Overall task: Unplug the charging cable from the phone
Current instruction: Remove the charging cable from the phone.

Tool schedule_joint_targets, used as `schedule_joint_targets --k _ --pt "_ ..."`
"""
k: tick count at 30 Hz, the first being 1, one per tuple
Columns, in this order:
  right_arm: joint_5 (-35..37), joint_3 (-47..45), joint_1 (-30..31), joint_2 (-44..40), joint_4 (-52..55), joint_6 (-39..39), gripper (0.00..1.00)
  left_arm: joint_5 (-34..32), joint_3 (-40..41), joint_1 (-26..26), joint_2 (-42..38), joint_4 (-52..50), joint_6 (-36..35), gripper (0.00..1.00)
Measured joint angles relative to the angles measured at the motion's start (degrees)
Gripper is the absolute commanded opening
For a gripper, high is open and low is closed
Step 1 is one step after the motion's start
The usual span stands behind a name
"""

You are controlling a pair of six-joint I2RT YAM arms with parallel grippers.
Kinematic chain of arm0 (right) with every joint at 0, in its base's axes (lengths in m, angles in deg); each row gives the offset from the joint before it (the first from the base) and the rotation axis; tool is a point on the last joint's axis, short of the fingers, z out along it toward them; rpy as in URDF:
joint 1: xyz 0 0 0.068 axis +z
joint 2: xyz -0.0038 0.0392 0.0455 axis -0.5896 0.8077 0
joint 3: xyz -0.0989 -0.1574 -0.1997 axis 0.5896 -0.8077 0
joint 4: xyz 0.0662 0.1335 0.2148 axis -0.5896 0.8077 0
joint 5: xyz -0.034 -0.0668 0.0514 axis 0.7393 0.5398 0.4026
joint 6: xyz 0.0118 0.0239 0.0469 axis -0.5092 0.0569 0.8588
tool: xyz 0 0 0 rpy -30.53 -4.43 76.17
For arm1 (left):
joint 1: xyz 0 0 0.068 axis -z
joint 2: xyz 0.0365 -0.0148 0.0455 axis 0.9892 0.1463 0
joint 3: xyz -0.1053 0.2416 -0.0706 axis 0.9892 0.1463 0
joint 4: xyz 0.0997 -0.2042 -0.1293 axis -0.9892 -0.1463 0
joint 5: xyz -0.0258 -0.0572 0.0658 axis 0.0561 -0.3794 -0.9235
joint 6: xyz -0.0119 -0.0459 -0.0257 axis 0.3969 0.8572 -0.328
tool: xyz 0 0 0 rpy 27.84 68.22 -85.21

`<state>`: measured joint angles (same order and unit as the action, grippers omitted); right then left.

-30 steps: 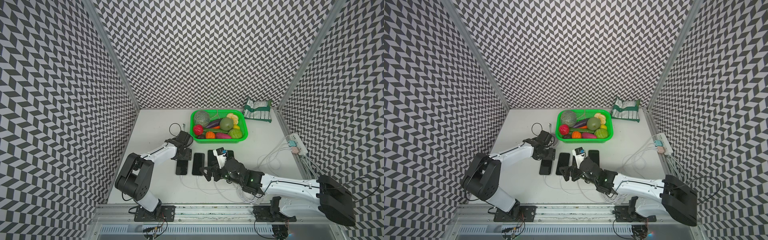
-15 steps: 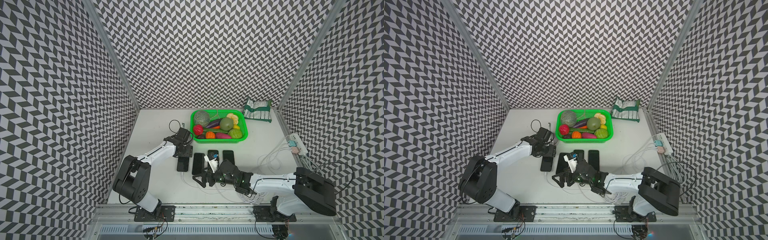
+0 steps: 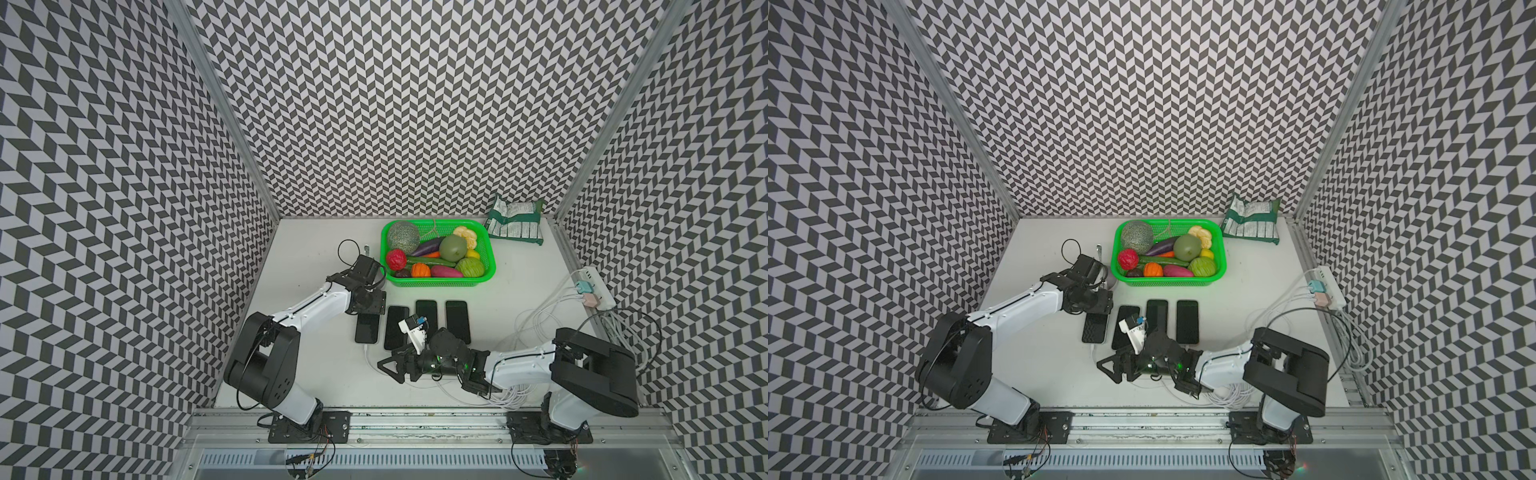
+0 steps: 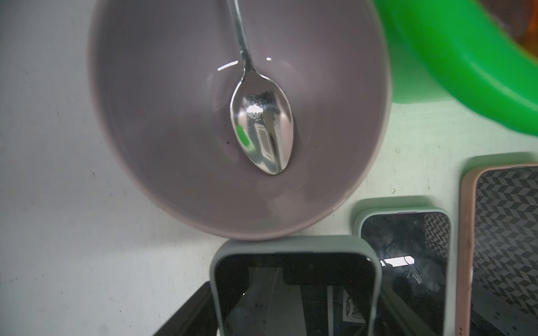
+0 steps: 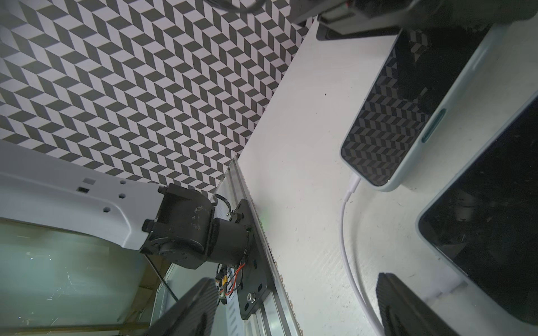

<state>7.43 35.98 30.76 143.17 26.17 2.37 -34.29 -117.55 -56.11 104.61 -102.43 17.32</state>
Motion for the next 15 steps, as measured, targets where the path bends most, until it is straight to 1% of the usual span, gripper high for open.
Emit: schedule_joint_targets --k 7,15 --pt "0.42 2.21 0.74 3.85 -1.42 1.51 0.83 0.92 0.0 0.0 -1.6 -0.02 0.02 0.0" --pt "-0.52 6.08 1.03 9.18 -3.37 2.62 0.75 1.73 0.0 0.0 -2.14 -0.46 0.02 0.0"
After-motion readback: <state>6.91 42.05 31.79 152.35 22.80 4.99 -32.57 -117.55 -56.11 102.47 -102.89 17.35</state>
